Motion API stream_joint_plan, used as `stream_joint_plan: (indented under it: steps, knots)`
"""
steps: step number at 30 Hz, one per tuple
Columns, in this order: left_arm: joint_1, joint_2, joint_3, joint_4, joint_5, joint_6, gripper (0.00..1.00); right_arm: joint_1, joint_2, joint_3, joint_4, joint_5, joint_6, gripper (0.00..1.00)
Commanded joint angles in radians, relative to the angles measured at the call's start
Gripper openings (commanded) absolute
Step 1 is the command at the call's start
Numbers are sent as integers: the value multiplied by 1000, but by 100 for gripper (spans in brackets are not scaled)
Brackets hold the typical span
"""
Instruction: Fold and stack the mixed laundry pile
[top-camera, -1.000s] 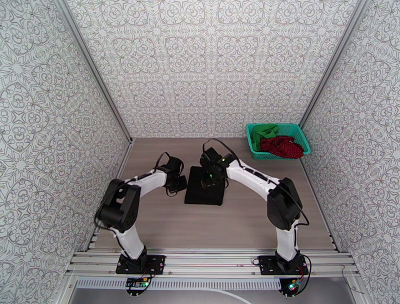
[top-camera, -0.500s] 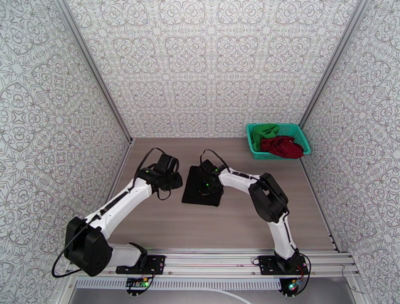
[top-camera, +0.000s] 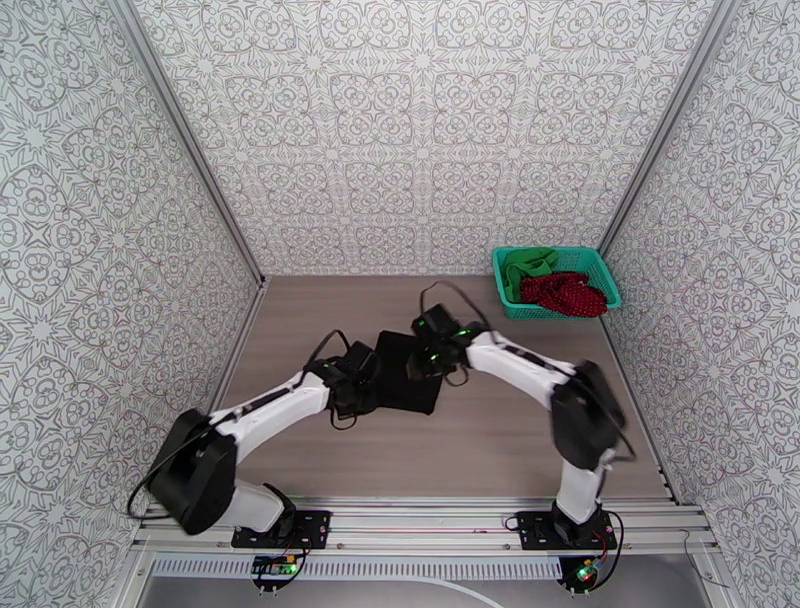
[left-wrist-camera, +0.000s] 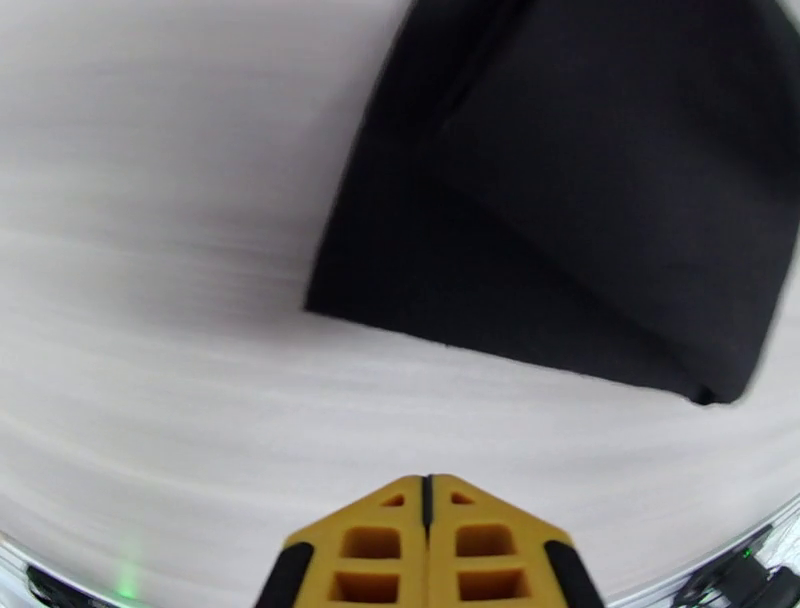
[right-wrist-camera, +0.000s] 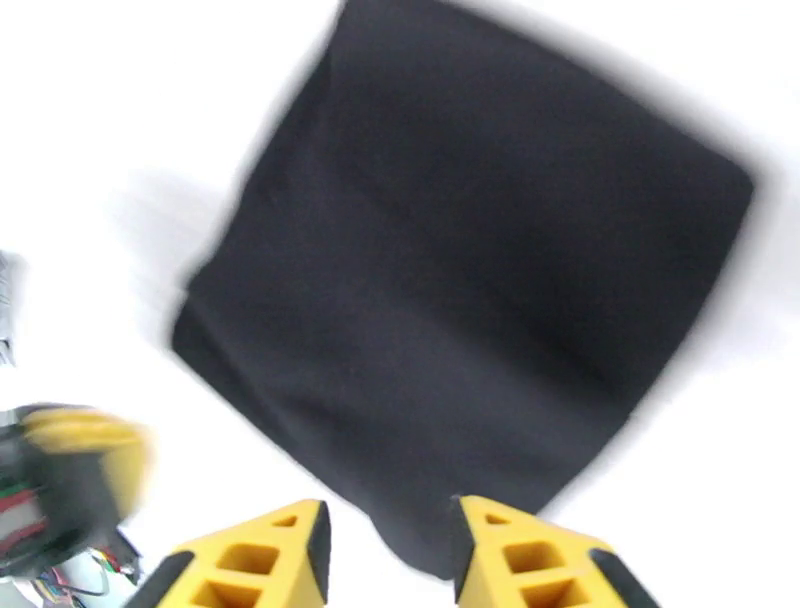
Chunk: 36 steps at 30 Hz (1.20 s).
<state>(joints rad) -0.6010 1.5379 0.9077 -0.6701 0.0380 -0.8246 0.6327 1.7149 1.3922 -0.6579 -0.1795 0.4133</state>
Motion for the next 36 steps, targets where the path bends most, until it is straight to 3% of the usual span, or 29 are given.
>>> stream_joint_plan:
  steps: [1, 8, 19, 25, 31, 36]
  knots:
    - [-34, 65, -4, 87, 62, -38, 0, -65, -88, -109, -49, 36, -53, 42]
    - [2, 274, 95, 99, 40, 7, 0, -134, -229, -279, -52, 47, -144, 49]
    - [231, 548, 444, -53, -36, 155, 0, -133, -290, -416, 55, -24, -73, 55]
    - [326, 667, 725, -142, -67, 222, 0, -133, -248, -422, 121, -85, -7, 57]
    - [362, 785, 983, -162, 9, 255, 0, -133, -209, -401, 139, -54, 34, 60]
    - [352, 695, 948, -112, 3, 247, 0, -143, -123, -285, 75, 37, -13, 64]
